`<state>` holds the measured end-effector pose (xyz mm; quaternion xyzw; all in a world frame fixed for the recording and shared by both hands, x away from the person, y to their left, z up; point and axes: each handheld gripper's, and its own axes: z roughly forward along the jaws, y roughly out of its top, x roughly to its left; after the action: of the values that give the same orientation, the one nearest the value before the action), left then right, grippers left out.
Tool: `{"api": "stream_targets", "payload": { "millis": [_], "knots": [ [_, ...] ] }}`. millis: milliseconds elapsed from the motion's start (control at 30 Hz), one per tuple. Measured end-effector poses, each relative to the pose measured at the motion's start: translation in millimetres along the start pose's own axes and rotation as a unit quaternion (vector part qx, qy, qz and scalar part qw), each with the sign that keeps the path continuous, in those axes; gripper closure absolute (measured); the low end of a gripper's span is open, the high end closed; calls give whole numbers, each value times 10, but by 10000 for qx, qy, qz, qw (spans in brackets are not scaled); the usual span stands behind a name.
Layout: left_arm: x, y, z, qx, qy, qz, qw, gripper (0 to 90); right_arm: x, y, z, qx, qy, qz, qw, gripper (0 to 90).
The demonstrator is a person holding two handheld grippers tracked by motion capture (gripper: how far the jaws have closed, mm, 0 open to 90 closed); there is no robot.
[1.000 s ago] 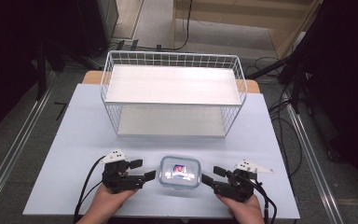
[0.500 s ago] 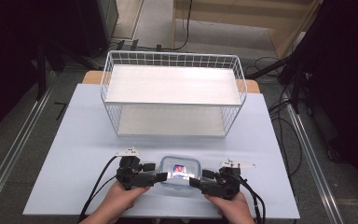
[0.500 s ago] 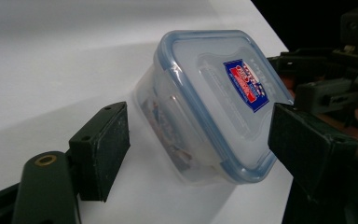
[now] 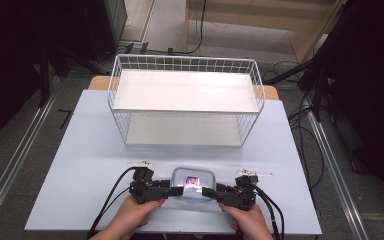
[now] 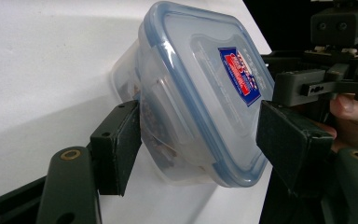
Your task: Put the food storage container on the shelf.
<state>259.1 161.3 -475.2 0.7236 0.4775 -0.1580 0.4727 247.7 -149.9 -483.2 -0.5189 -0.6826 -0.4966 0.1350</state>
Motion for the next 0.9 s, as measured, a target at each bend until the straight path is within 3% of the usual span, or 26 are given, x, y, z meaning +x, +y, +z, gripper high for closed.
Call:
{"api": "stream_targets", "payload": {
  "millis": [200,300,467,700,767,800,900],
  "knots": [
    [-9,6,-17,-56,35,52,10000,336,-16,2,-29,-58,48,157,9998,404],
    [-11,16,-52,-97,14,42,9999,403,-17,3,-41,-84,43,154,9998,426],
    [-31,14,-82,-109,27,112,9999,436,4,-7,-74,-120,35,109,9999,460],
    [-79,-10,-143,-93,103,294,9995,485,45,-24,-105,-142,68,54,9999,500],
    [-89,-29,-159,-122,112,320,9994,489,70,-36,-112,-125,38,-74,9999,502],
    [-126,-44,-167,-131,193,448,9987,490,94,-45,-116,-131,20,-83,9999,508],
    [-152,-55,-173,-126,264,543,9981,496,100,-52,-125,-159,16,-104,9998,512]
  ]
}}
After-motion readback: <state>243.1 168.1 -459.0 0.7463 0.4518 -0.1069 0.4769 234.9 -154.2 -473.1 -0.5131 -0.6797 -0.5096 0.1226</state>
